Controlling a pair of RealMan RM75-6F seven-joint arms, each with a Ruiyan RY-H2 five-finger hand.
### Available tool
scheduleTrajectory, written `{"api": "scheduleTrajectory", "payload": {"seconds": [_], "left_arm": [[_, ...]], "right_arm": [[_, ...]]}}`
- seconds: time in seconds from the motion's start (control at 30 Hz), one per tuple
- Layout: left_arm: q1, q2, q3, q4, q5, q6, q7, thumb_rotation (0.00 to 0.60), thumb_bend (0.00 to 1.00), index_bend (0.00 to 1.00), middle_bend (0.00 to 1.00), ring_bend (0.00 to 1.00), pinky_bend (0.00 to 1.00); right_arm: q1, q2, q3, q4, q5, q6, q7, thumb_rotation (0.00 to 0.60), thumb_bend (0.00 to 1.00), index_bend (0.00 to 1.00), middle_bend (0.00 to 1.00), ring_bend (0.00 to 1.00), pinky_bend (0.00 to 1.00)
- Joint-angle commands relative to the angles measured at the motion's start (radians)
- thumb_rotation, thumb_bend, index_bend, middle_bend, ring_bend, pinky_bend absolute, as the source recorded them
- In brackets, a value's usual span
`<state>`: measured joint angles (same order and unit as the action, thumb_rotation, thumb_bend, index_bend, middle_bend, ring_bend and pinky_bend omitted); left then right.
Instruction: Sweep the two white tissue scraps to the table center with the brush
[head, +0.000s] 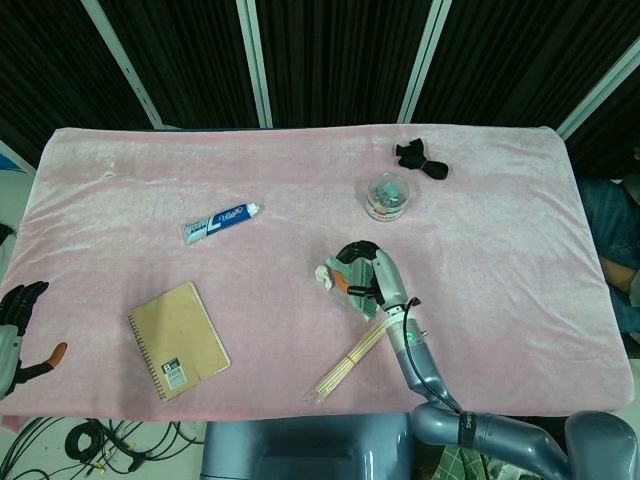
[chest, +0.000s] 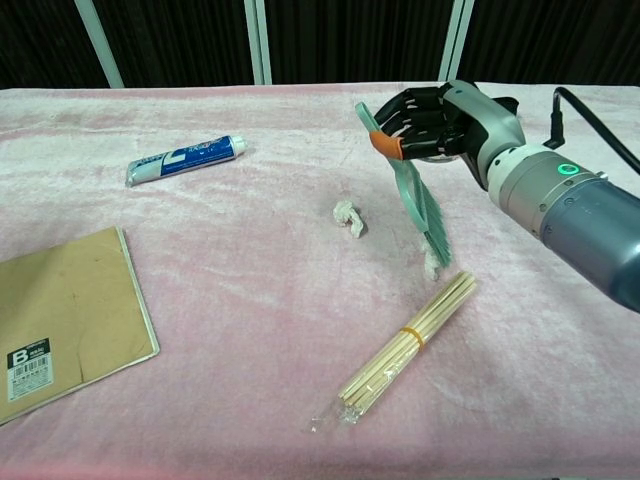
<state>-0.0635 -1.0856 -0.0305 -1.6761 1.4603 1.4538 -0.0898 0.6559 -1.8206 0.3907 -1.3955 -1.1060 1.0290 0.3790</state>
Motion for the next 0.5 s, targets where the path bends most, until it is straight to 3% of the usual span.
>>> {"api": "scheduleTrajectory", "payload": {"seconds": [0.03, 0.27, 0.5], "left_arm": [[0.000, 0.000, 0.000, 0.000, 0.000, -0.001, -0.001, 0.600, 0.30, 0.08, 0.09, 0.00, 0.20], [-0.001, 0.002, 0.000, -0.001, -0.003, -0.004, -0.003, 0.600, 0.30, 0.08, 0.09, 0.00, 0.21], [-0.001, 0.003, 0.000, -0.001, -0.002, -0.004, -0.004, 0.600, 0.30, 0.08, 0.09, 0.00, 0.22]], "right_arm": [[0.000, -0.032, 0.014, 0.017, -0.023, 0.000, 0.080, 0.600, 0.43, 0.83, 0.73, 0.42, 0.13], [-0.004, -0.056, 0.020, 0.011, -0.059, -0.005, 0.199, 0.600, 0.43, 0.83, 0.73, 0.42, 0.13], [-0.025, -0.015, 0.031, -0.068, -0.118, -0.009, 0.342, 0.600, 0.43, 0.84, 0.73, 0.42, 0.13]]}}
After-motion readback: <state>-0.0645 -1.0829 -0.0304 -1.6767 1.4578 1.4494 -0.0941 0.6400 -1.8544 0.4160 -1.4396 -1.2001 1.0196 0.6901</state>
